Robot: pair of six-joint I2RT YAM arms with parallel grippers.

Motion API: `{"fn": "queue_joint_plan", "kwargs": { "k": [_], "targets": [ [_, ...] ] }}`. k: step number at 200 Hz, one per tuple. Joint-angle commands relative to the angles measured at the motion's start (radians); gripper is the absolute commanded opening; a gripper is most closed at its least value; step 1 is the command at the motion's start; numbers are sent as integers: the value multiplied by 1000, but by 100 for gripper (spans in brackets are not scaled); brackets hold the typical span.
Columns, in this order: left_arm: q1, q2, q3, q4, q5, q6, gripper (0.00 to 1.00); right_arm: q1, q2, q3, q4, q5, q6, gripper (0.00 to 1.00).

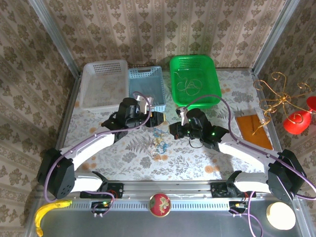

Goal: Untangle the cables

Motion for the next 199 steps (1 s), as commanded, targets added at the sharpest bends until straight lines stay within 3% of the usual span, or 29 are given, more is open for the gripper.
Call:
{"fn": "queue_joint_plan", "kwargs": {
  "k": [1, 65, 131, 145, 159, 177, 199],
  "targets": [
    [-7, 12, 30, 38, 19, 8, 45, -4, -14, -10, 32, -15, -4, 0],
    [-9, 20, 44, 47, 25, 4, 1, -5, -12, -12, 36, -4, -5, 0],
    [-10, -6, 59, 44, 25, 0, 0, -5, -7, -12, 47, 5, -4, 0],
    [-11, -11, 63, 28, 21, 6, 27, -5, -6, -12, 48, 7, -3, 0],
    [-11, -20, 60, 19, 13, 16, 42, -6, -6, -10, 46, 10, -4, 0],
    [-10, -30, 57, 4, 8, 30, 51, -6, -4, -11, 43, 11, -5, 0],
    [-10, -38, 48, -2, 12, 33, 54, -8, -5, -13, 43, 12, -4, 0]
  ]
}}
